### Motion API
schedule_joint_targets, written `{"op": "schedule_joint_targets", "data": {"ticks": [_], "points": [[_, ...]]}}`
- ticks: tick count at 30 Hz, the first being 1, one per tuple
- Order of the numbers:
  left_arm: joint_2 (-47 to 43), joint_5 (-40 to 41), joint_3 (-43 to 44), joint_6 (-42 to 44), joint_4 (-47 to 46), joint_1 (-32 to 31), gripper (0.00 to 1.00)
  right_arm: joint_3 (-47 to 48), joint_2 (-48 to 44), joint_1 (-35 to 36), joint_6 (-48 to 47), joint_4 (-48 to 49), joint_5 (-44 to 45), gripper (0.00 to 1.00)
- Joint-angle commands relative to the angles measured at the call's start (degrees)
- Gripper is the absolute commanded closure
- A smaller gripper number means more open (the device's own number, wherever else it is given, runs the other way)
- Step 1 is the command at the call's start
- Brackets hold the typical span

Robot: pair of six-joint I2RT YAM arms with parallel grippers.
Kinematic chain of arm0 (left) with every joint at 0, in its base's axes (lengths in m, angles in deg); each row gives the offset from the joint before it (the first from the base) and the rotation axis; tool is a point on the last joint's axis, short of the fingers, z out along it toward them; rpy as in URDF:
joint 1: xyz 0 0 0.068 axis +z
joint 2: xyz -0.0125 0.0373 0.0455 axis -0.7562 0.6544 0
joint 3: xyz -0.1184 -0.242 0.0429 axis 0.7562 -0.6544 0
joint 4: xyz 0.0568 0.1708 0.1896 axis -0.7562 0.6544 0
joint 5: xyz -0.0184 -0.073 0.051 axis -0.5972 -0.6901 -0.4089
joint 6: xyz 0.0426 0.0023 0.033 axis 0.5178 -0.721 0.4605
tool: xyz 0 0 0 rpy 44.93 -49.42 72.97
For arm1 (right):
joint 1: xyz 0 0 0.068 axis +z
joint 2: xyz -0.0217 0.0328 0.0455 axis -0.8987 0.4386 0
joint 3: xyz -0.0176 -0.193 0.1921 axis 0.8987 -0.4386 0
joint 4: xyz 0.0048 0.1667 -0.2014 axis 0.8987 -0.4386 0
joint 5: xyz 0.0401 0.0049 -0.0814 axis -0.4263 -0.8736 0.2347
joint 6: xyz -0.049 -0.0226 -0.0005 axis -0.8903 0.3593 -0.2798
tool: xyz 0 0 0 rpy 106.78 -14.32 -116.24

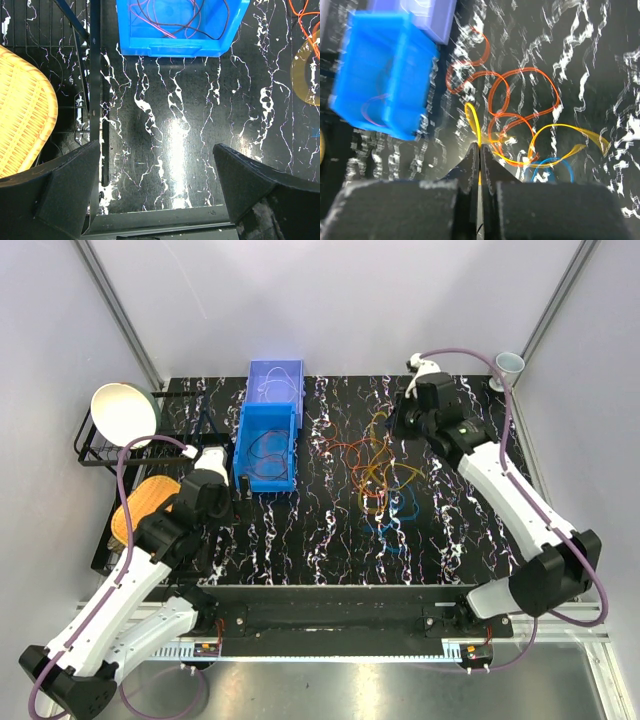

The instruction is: Untangle the cables

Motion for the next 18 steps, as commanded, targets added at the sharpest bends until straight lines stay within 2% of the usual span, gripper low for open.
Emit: {"op": "schedule_joint_targets", "data": {"ticks": [1,4,6,9,12,15,18], "points": [[-0.1,0.3,1.2,-0.3,-1.7,0.2,0.01,10.4,-5.5,0.0,-0.5,4.7,-3.7,1.0],[-0.4,0.3,1.1,-0.3,-1.7,0.1,0.01,14.8,-6.8,0.0,-0.3,7.2,-9.6,1.0],[-0.7,0.3,1.1,-0.3,-1.7,0.1,0.01,14.7,-10.4,0.1,0.8,14.3,-14.7,1.0],[-1.0,0.4,1.0,-0.4,-1.7,0.1,0.01,12.0,-15.9,0.2,3.6,24.0,-15.1,1.0],[-1.2,0.3,1.1,-0.4,-1.6,-0.1,0.01,10.5,-19.0,0.1,4.6,28.2,-14.6,1.0],[-1.6,-0.2,1.3,-0.3,-1.8,-0.3,0.01,8.5,-19.7,0.2,4.3,28.7,-14.3,1.0],[-2.7,-2.0,1.2,0.4,-2.6,-0.6,0.01,6.2,-17.6,0.1,4.4,24.3,-10.7,1.0]]}}
